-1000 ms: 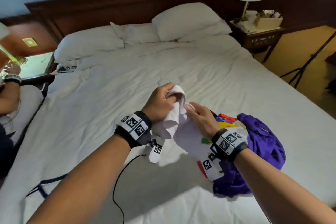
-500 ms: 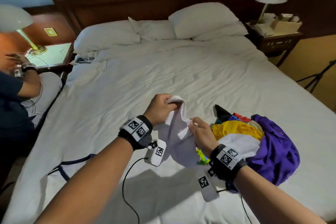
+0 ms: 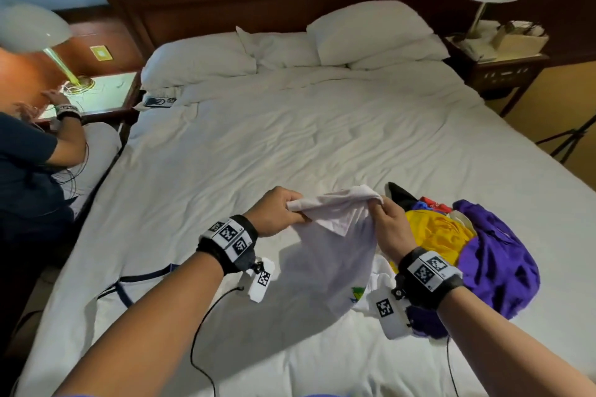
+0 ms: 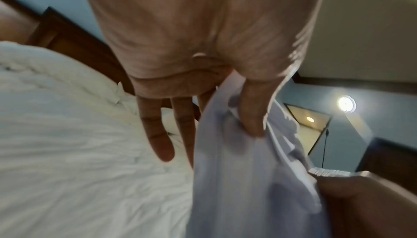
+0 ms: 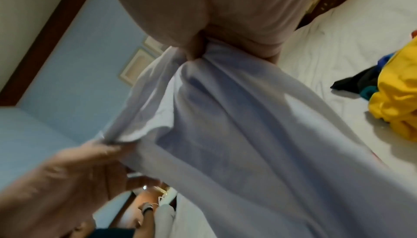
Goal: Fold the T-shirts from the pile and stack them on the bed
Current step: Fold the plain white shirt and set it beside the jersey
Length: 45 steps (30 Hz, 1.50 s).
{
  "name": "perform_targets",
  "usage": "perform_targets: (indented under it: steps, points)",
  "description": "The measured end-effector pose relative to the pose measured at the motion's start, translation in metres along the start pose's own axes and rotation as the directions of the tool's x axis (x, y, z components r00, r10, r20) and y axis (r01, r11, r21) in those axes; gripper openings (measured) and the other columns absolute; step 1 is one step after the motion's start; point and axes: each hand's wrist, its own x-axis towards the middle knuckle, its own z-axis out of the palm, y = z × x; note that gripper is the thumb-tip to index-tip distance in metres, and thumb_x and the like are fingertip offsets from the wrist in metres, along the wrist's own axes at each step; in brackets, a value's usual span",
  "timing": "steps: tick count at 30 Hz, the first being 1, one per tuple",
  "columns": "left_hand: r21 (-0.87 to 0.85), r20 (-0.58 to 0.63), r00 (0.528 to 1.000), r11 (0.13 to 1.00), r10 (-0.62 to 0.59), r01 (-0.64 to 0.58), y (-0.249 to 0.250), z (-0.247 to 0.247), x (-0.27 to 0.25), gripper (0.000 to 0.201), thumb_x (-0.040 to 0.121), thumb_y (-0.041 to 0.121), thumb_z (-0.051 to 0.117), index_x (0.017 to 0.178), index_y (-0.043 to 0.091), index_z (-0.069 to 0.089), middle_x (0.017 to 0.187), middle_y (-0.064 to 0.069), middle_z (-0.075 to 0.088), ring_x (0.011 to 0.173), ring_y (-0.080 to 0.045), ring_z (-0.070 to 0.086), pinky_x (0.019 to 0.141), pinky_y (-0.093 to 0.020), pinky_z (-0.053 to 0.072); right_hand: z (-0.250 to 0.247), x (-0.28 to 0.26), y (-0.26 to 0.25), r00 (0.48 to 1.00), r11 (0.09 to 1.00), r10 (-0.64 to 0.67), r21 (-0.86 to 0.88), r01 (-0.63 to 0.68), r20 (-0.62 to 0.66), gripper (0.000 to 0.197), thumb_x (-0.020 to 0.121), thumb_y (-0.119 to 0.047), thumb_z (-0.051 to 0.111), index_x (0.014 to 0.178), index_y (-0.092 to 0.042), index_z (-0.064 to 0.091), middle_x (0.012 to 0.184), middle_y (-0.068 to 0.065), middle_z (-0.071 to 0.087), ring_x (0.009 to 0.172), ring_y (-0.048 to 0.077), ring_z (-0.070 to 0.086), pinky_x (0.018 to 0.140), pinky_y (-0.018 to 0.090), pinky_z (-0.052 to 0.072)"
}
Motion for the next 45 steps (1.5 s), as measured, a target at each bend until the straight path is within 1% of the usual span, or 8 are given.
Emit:
perform_targets:
  steps: [4,10,16,21,25,37,41,45]
  points:
    - [-0.292,-0.219,0.975,0.955,-0.021,-0.045,0.017,0.022,-0.008,0.008,0.079,-0.003,0.069,0.087,-0.004,0.071,0.076,-0.004,0.068,0.071,-0.014,0.061,0.068,-0.03,0.051,0.002,-0.015,0.002,0.99,0.95,-0.142,-0.279,0.137,0.002,0.014,0.089,-0.023,0.065,0.103,-0.025,0.06,0.097,-0.006,0.063,0.093,0.018,0.06,0.078,0.029,0.048]
    - [-0.387,-0.261,0.964,0.92,-0.045,-0.062,0.039,0.056,-0.003,0.02,0.082,0.018,0.086,0.094,0.005,0.076,0.083,-0.014,0.077,0.074,-0.019,0.071,0.074,-0.035,0.058,0.02,-0.045,-0.027,0.928,0.922,-0.349,-0.128,0.365,0.132,0.027,0.083,-0.04,0.082,0.1,-0.025,0.067,0.091,-0.011,0.07,0.085,0.013,0.068,0.077,0.024,0.054]
    - [-0.322,-0.215,0.976,0.942,0.021,-0.092,0.037,0.054,-0.007,0.012,0.097,0.012,0.069,0.096,0.007,0.08,0.088,-0.006,0.078,0.08,-0.008,0.069,0.079,-0.023,0.054,0.014,-0.038,-0.02,0.989,0.988,-0.146,0.056,0.144,0.031,0.007,0.094,-0.015,0.072,0.088,-0.012,0.072,0.08,0.004,0.074,0.078,0.024,0.073,0.078,0.05,0.061]
    - [-0.326,-0.174,0.983,0.939,0.054,-0.109,0.039,0.058,-0.009,0.012,0.096,0.019,0.071,0.093,0.013,0.08,0.088,-0.008,0.078,0.082,-0.013,0.07,0.081,-0.034,0.057,0.003,-0.035,-0.036,0.995,0.962,0.009,0.272,-0.035,0.096,0.011,0.095,-0.011,0.07,0.095,-0.002,0.063,0.088,0.018,0.071,0.081,0.029,0.072,0.072,0.044,0.06]
    - [-0.257,-0.187,0.981,0.962,0.048,-0.096,0.041,0.064,-0.003,0.017,0.093,0.027,0.072,0.084,0.015,0.08,0.082,-0.012,0.076,0.076,-0.012,0.066,0.078,-0.043,0.058,-0.003,-0.031,-0.031,0.981,0.99,-0.117,-0.064,0.128,0.155,0.028,0.081,-0.048,0.075,0.088,-0.021,0.073,0.074,0.002,0.072,0.07,0.024,0.07,0.068,0.044,0.06]
    - [-0.243,-0.194,0.98,0.965,0.053,-0.101,0.039,0.059,0.011,0.025,0.091,0.027,0.074,0.078,0.006,0.075,0.071,-0.008,0.069,0.069,-0.014,0.059,0.072,-0.036,0.051,-0.013,-0.022,-0.012,0.994,0.993,-0.094,-0.063,0.098,0.064,0.02,0.097,-0.012,0.053,0.09,-0.03,0.058,0.08,-0.005,0.065,0.07,0.016,0.059,0.062,0.044,0.053]
    - [-0.231,-0.208,0.976,0.967,0.059,-0.107,0.044,0.046,0.015,0.018,0.092,0.023,0.074,0.083,0.008,0.077,0.083,-0.02,0.073,0.072,-0.02,0.067,0.073,-0.048,0.06,-0.016,-0.034,-0.014,0.977,0.986,-0.14,-0.07,0.153,0.158,0.014,0.097,-0.037,0.06,0.097,-0.024,0.063,0.077,0.005,0.064,0.07,0.013,0.054,0.063,0.043,0.048]
    - [-0.225,-0.106,0.988,0.965,0.113,-0.134,0.038,0.033,0.013,0.009,0.088,0.014,0.079,0.079,0.013,0.078,0.074,-0.005,0.071,0.07,-0.01,0.062,0.071,-0.025,0.051,-0.025,-0.027,-0.018,0.981,0.975,-0.184,-0.112,0.19,0.058,0.02,0.095,-0.032,0.057,0.083,-0.018,0.066,0.071,-0.009,0.058,0.066,0.003,0.048,0.062,0.03,0.042]
